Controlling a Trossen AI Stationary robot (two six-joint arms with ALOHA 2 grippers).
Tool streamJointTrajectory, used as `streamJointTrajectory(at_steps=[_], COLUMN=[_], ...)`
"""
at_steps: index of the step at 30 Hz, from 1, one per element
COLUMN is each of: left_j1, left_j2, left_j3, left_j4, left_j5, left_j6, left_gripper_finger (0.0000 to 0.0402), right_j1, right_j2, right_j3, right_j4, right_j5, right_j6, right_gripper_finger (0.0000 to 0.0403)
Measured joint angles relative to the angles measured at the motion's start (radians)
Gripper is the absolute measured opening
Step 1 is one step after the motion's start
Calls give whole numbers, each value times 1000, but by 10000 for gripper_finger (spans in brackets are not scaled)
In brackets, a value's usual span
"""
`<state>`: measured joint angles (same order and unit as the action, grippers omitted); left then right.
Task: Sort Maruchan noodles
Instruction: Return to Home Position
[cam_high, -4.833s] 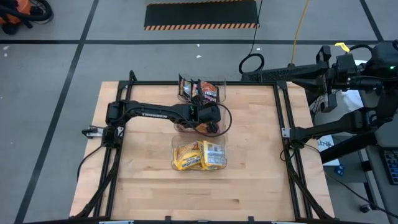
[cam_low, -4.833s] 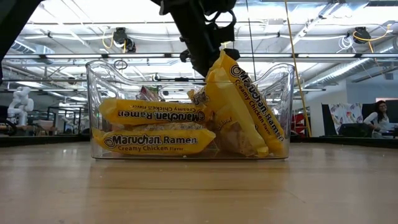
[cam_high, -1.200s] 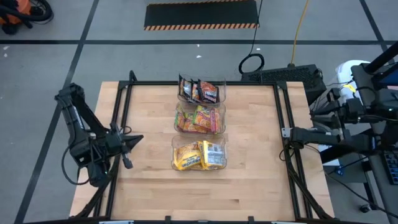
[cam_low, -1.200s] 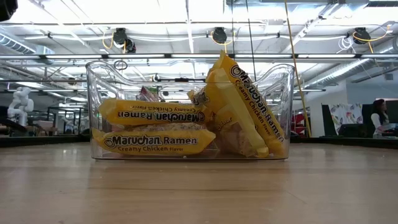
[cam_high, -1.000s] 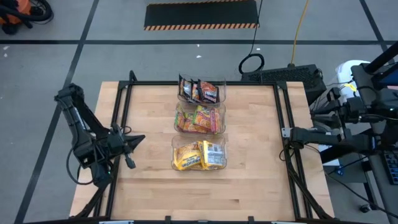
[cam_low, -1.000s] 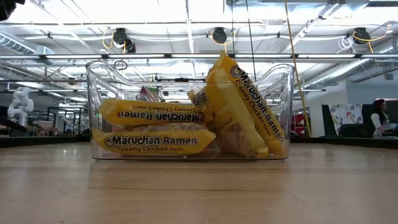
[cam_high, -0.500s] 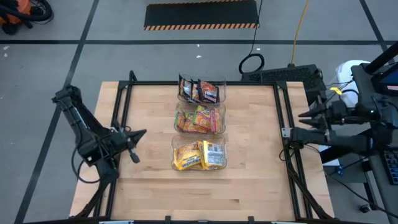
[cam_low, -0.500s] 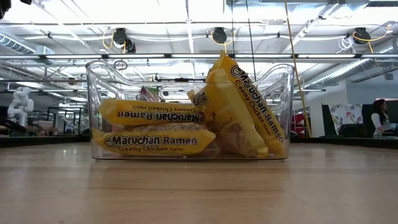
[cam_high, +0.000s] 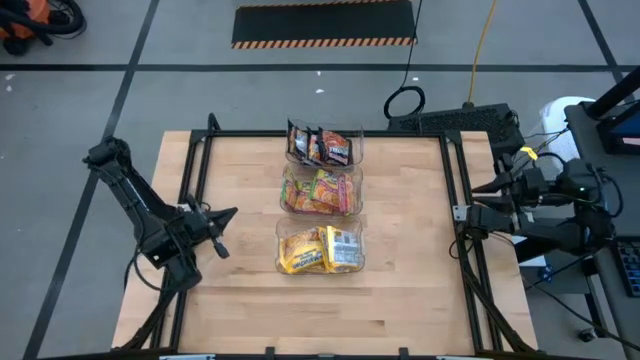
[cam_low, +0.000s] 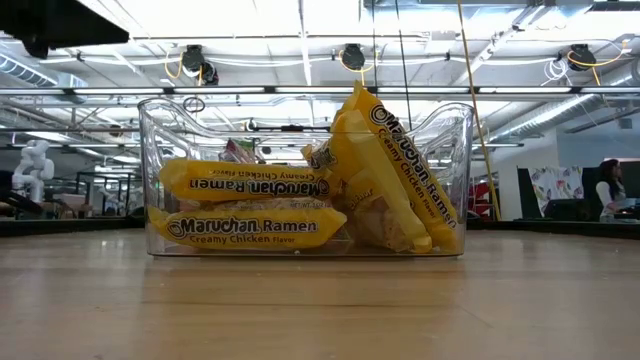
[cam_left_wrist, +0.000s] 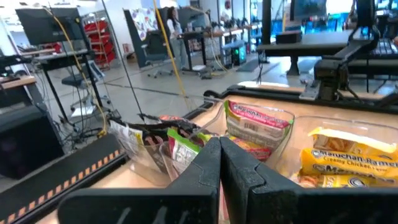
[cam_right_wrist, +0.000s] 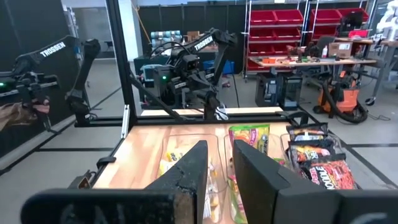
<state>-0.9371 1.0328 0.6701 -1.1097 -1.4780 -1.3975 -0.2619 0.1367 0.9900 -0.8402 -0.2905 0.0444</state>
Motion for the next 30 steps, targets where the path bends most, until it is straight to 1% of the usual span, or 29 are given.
streamJointTrajectory(at_steps=[6, 10, 13, 16, 18, 24, 30], left_j1=[0, 0, 0, 0, 0, 0, 0], left_j2=[0, 0, 0, 0, 0, 0, 0], left_j3=[-56, -83, -105, -126, -143, -200, -230], left_j4=[14, 14, 14, 14, 14, 14, 13], left_j5=[-29, -77, -85, -87, -88, -96, -95], left_j6=[-28, -28, -50, -85, -120, -223, -243], left_gripper_finger=[7, 7, 7, 7, 7, 7, 7], right_j1=[0, 0, 0, 0, 0, 0, 0], right_j2=[-46, -95, -133, -131, -127, -129, -129], right_j3=[-69, -144, -210, -262, -307, -470, -583], right_j4=[30, 113, 171, 199, 258, 485, 614], right_j5=[0, 0, -2, -3, -4, -58, -60], right_j6=[-5, -13, -14, -14, -15, -30, -24], right_gripper_finger=[70, 70, 70, 70, 70, 70, 70])
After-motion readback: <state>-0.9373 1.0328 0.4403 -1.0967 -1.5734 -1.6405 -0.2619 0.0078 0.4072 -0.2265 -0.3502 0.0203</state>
